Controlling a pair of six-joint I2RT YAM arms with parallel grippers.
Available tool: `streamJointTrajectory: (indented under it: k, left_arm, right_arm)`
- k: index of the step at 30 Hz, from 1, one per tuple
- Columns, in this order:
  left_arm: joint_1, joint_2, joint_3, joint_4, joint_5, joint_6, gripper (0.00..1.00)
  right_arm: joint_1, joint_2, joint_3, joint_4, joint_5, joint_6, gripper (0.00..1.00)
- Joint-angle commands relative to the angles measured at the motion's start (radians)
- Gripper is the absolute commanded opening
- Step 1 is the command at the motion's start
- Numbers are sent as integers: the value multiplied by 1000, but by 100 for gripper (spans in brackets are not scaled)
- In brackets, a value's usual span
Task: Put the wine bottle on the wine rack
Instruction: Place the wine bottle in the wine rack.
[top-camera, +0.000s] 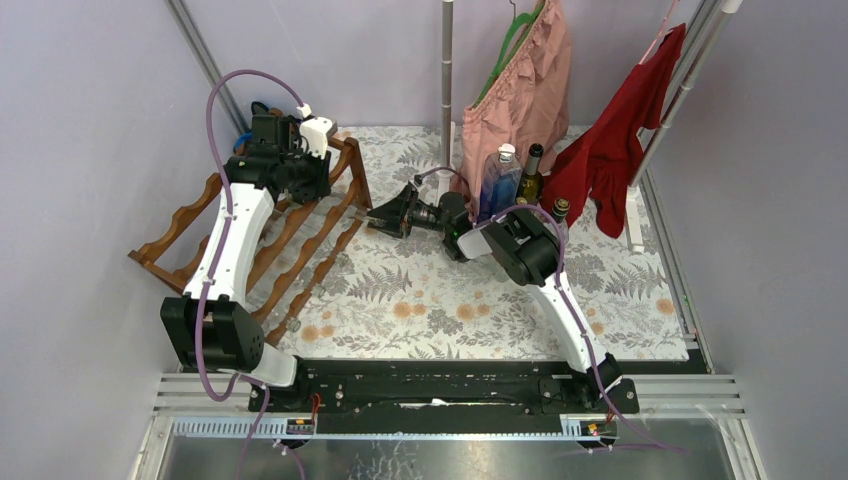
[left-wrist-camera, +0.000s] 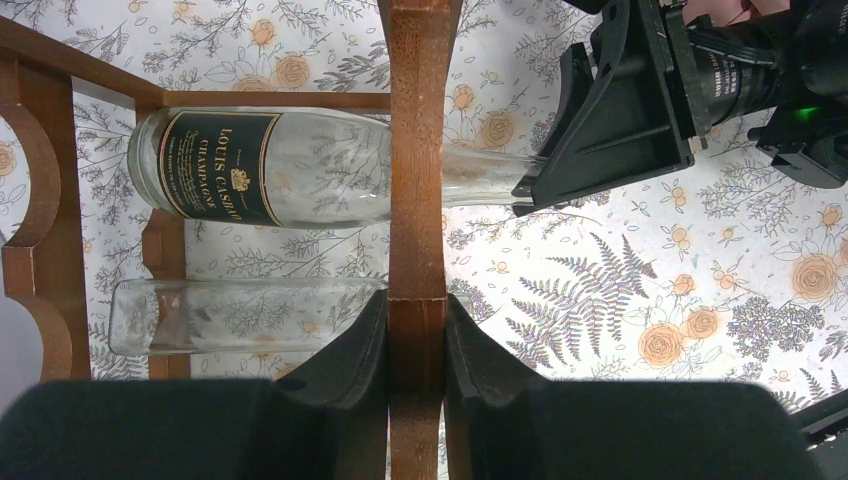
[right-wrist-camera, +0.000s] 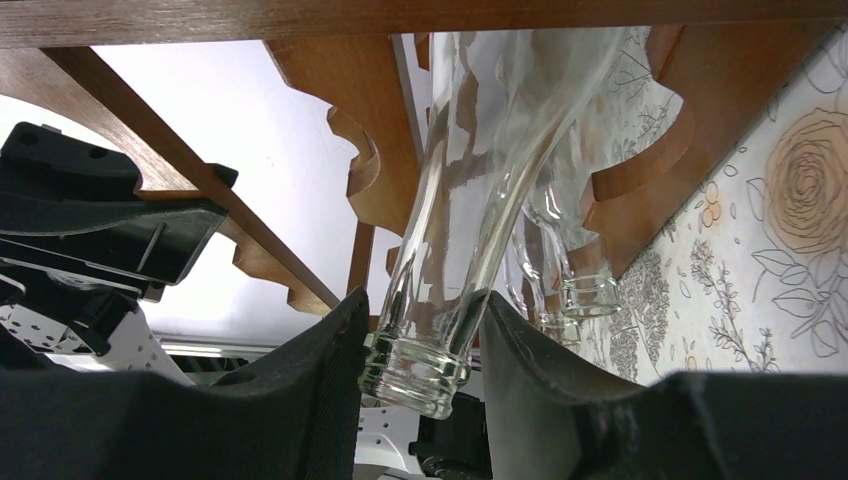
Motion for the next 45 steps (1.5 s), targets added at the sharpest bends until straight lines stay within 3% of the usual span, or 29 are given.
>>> streamJointTrajectory:
  k: [1,20,27,37,45]
  left_arm:
    - [-11,13,-10,-130,56,-55,12]
    - [0,26,25,-137,-11,-51,11]
    - [0,29,38,-137,-8,-55,11]
    - [0,29,44,-139,3,-67,11]
    - [0,27,35,-137,13,-71,11]
  right_arm:
    - [-11,-161,63,371,24,5,0]
    - [-10,-196,-7,374,-31,-19,0]
    - [1,-217,-3,378,-77,-96,0]
    - [12,-153,90,379,-104,-108,0]
    - [12,-111,1,337,-118,-176,0]
